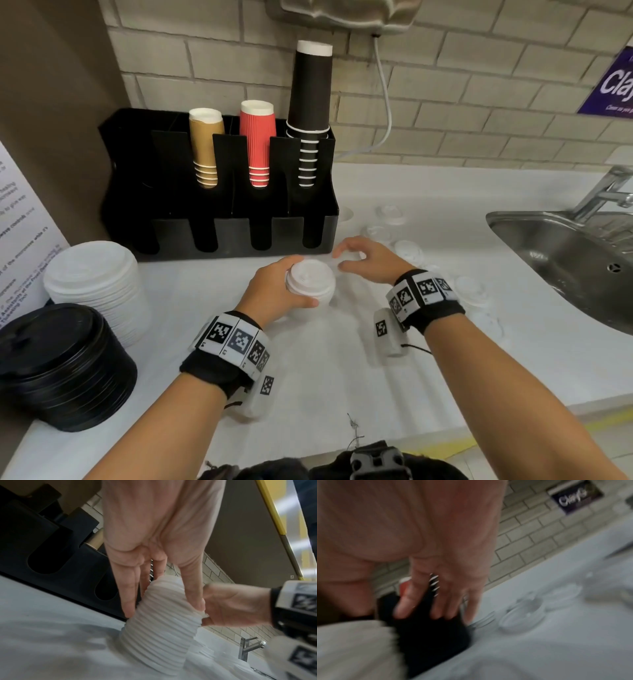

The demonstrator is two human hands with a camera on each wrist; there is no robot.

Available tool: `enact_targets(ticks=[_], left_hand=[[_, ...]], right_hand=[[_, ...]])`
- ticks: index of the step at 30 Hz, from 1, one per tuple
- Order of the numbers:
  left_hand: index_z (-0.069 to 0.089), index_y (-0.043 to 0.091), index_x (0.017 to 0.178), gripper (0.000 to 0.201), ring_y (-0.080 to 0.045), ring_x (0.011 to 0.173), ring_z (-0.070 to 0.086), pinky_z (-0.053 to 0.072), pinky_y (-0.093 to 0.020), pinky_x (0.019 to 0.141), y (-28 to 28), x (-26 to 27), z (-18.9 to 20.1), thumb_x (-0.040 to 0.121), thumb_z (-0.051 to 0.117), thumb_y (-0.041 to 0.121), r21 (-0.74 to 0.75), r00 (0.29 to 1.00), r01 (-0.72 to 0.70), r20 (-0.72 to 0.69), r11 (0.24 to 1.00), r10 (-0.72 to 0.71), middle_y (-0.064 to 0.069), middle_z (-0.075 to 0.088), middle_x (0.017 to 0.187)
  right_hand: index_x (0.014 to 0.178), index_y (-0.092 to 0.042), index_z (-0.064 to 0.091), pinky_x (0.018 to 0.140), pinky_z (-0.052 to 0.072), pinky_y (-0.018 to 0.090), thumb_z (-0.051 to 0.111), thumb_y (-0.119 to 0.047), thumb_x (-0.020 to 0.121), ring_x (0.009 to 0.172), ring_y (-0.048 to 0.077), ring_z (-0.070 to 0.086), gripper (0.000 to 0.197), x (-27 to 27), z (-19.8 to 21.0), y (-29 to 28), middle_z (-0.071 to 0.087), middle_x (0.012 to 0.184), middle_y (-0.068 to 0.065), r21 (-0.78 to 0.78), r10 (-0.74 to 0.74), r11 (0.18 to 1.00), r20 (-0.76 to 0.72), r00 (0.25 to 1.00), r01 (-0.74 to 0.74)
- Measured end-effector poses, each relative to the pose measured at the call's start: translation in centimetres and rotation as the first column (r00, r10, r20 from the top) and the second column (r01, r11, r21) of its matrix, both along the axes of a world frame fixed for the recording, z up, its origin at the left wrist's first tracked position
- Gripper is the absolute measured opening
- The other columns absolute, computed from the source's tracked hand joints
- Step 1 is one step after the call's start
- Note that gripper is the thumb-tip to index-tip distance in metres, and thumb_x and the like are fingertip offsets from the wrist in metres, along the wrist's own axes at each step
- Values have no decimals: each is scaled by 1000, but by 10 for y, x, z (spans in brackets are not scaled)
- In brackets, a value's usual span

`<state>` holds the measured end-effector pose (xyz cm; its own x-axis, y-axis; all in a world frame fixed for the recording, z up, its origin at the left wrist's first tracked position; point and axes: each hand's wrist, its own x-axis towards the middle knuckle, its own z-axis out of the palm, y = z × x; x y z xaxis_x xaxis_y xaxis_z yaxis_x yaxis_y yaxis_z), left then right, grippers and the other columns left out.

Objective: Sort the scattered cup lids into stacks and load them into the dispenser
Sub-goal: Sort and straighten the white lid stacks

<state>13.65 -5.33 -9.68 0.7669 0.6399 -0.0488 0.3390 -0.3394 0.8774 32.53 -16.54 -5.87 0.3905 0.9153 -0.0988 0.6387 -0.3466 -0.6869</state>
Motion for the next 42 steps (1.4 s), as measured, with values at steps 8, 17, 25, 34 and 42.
enact_targets(ticks=[8,17,25,34,42], left_hand=[[54,23,131,81,-19,118,52,44,-39,104,3,0,1,60,92,20,15,1000,-3,-30,1000,4,6,55,119],[54,28,127,79,-18,111,54,46,-38,98,4,1,1,57,92,28,66,999,0,-47,998,3,6,55,126],[32,30,146,108,-17,101,59,47,-33,88,5,0,0,57,93,28,49,1000,-18,-20,999,19,16,52,112],[26,25,148,113,-18,103,56,44,-29,86,4,1,-1,58,93,27,46,1000,-26,-15,999,27,12,52,116],[50,27,128,83,-18,100,60,48,-26,77,6,-1,-2,57,93,26,56,1000,-8,25,998,6,19,55,102]], right_hand=[[123,-10,59,108,33,45,49,-29,93,128,30,43,37,32,-12,12,55,130,8,-602,42,757,433,900,254],[90,-12,57,68,41,13,72,-4,81,85,16,54,19,6,4,-2,59,92,2,385,-465,804,-68,883,453],[104,-9,60,75,51,23,63,-1,88,82,19,61,18,-47,2,-2,64,87,7,242,-96,915,-646,758,322],[127,-25,60,95,41,20,82,-29,72,115,10,51,60,-60,-6,1,56,127,-8,143,-57,986,-200,978,86],[123,-23,63,101,45,35,84,-24,72,119,18,51,55,-57,-11,0,59,128,-1,126,-53,990,-51,997,59]])
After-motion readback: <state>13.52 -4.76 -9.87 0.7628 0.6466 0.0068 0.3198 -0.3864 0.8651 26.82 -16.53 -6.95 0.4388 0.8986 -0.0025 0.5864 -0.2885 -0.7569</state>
